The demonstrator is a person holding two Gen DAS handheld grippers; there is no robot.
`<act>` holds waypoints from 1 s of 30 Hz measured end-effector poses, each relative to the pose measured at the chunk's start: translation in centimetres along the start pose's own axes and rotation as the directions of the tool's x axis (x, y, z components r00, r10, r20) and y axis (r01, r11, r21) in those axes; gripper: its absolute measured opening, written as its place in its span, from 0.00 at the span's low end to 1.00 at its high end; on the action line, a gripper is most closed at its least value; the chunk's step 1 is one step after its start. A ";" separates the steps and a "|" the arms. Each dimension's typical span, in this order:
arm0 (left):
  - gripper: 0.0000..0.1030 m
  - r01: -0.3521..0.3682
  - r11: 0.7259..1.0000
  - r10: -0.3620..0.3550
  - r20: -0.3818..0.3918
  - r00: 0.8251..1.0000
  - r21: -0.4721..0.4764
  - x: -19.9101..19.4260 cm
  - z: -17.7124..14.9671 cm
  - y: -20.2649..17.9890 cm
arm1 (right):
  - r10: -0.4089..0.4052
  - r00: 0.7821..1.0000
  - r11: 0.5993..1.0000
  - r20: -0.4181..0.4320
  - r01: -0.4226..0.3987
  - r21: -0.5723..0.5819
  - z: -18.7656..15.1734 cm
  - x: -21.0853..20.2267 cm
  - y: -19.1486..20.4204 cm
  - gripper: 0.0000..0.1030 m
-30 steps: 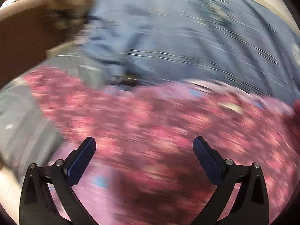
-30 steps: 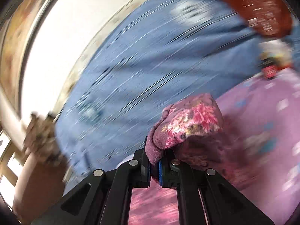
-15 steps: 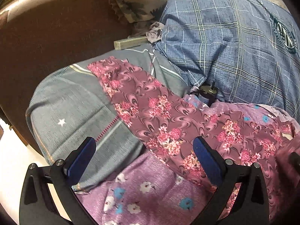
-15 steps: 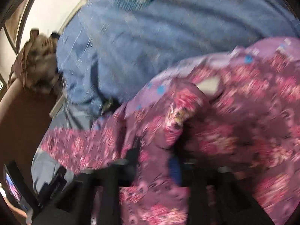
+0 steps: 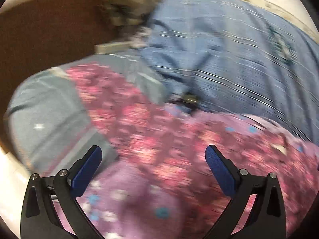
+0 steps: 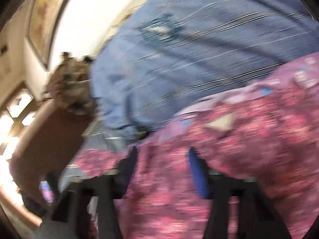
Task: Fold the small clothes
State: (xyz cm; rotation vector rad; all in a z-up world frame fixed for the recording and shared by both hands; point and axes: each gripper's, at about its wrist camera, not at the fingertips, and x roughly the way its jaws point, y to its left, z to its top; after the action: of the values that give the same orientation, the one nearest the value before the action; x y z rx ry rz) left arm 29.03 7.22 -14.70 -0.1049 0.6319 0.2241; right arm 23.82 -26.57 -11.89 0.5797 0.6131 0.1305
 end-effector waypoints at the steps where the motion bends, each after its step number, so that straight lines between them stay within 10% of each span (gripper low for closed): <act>1: 1.00 0.050 0.998 -0.050 -0.023 0.999 0.027 0.2 -0.3 -1.1 | -0.036 0.999 0.999 0.013 0.036 0.024 0.4 -0.5 -1.4 0.19; 10: 1.00 0.281 0.954 -0.255 -0.208 0.944 0.107 2.9 -2.0 -8.3 | -0.237 0.965 0.936 0.109 0.196 0.292 3.5 -6.5 -14.1 0.23; 17: 0.31 0.449 0.893 -0.431 -0.354 0.830 -0.034 5.3 -3.6 -10.8 | -0.243 0.967 0.930 0.083 0.207 0.305 3.9 -5.0 -16.4 0.21; 23: 0.03 0.439 0.898 -0.405 -0.332 0.852 0.033 5.2 -3.9 -12.2 | -0.264 0.956 0.898 -0.130 0.293 0.327 2.6 1.0 -18.7 0.09; 30: 0.04 0.358 0.932 -0.326 -0.303 0.895 0.052 5.0 -3.2 -11.0 | -0.287 0.954 0.911 -0.086 0.299 0.283 3.0 0.5 -17.0 0.08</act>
State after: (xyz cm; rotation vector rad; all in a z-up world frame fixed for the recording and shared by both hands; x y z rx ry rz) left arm 33.70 -3.15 -19.94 -0.1461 0.9041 -0.1723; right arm 25.04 -42.02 -19.49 0.7657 0.7611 -0.2374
